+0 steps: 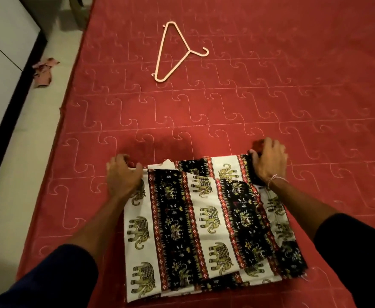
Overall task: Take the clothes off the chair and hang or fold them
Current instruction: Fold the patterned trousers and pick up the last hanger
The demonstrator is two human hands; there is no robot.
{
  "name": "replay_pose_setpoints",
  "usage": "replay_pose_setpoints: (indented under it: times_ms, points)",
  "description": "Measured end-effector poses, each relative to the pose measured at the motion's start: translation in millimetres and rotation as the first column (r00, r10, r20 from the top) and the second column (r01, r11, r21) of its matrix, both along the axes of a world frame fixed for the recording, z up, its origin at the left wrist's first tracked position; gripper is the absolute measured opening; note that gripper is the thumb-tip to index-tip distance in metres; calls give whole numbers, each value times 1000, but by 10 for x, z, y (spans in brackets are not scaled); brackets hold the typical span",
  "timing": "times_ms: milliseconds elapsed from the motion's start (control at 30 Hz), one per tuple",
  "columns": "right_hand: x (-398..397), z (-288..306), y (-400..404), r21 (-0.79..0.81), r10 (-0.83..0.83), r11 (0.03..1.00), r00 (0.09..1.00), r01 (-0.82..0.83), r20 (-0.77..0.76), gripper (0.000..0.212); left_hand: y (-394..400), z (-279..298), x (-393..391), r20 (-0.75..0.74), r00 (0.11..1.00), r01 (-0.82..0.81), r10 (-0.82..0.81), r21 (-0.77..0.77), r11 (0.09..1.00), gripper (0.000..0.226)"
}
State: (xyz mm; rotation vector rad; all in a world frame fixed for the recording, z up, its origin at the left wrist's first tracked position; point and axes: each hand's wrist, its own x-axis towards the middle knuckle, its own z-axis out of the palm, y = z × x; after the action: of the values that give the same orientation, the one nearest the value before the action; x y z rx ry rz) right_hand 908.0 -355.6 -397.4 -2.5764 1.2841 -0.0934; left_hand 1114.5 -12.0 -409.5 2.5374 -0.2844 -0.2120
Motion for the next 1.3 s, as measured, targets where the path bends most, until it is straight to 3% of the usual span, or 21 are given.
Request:
replay_pose_setpoints:
  times_ms: [67, 167, 267, 467, 567, 667, 767, 900, 1000, 1133, 1300]
  points:
    - [326, 59, 167, 27, 143, 989, 990, -143, 12, 42, -239, 63, 100, 21, 994, 110, -111, 43, 993, 54]
    - [865, 179, 465, 187, 347, 914, 932, -361, 102, 44, -595, 115, 285, -54, 969, 247, -243, 107, 963, 87]
    - [1433, 230, 724, 270, 489, 815, 859, -512, 153, 55, -853, 108, 578, -153, 932, 360, -329, 279, 890, 120]
    - [2521, 110, 888, 375, 533, 744, 829, -553, 168, 79, -1060, 124, 1347, -214, 865, 497, -454, 493, 714, 152]
    - [2942, 25, 799, 284, 593, 760, 803, -584, 64, 84, -1159, 77, 1708, -274, 852, 522, -446, 502, 690, 166]
    - [3281, -83, 657, 218, 619, 773, 783, -596, -53, 101, -1173, -101, 1865, -319, 840, 542, -438, 465, 700, 173]
    - [3541, -147, 502, 294, 602, 779, 792, -553, -106, 120, -1207, -191, 1918, -338, 828, 560, -447, 446, 698, 173]
    - [3782, -185, 519, 227, 618, 784, 758, -578, -207, 129, -1223, -188, 1947, -357, 821, 569, -446, 440, 695, 174]
    - [3843, -182, 486, 158, 587, 809, 793, -567, -161, 132, -1218, -200, 1942, -350, 820, 571, -453, 443, 691, 174]
    - [3842, -153, 485, 140, 541, 841, 820, -522, -188, 110, -1216, -207, 1954, -342, 821, 570, -457, 447, 690, 173]
    - [3598, -209, 585, 90, 501, 864, 864, -496, -48, 73, -1201, -201, 1959, -344, 822, 569, -454, 449, 689, 173]
